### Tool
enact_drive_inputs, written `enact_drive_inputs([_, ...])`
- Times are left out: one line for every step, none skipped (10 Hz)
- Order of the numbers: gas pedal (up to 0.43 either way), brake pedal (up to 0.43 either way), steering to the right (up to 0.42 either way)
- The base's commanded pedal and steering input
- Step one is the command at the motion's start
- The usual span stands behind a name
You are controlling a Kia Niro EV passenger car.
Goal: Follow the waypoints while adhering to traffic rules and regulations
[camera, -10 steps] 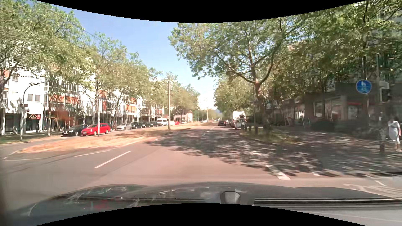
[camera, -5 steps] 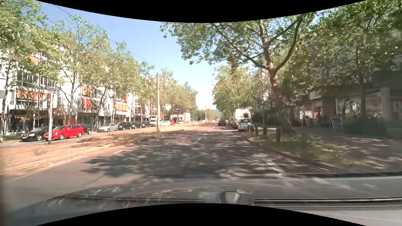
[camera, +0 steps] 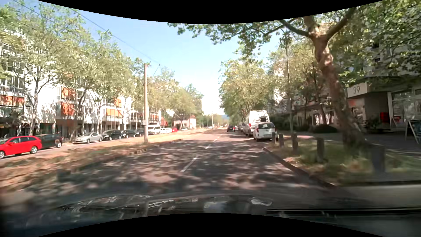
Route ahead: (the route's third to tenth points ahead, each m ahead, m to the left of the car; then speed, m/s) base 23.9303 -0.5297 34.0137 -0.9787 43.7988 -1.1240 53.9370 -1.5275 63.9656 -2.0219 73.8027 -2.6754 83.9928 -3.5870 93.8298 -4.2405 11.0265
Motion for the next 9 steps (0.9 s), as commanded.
enact_drive_inputs([0.189,0.000,0.008])
enact_drive_inputs([0.189,0.000,0.008])
enact_drive_inputs([0.189,0.000,0.008])
enact_drive_inputs([0.189,0.000,0.008])
enact_drive_inputs([0.189,0.000,0.008])
enact_drive_inputs([0.189,0.000,0.008])
enact_drive_inputs([0.189,0.000,0.008])
enact_drive_inputs([0.189,0.000,0.006])
enact_drive_inputs([0.189,0.000,0.006])
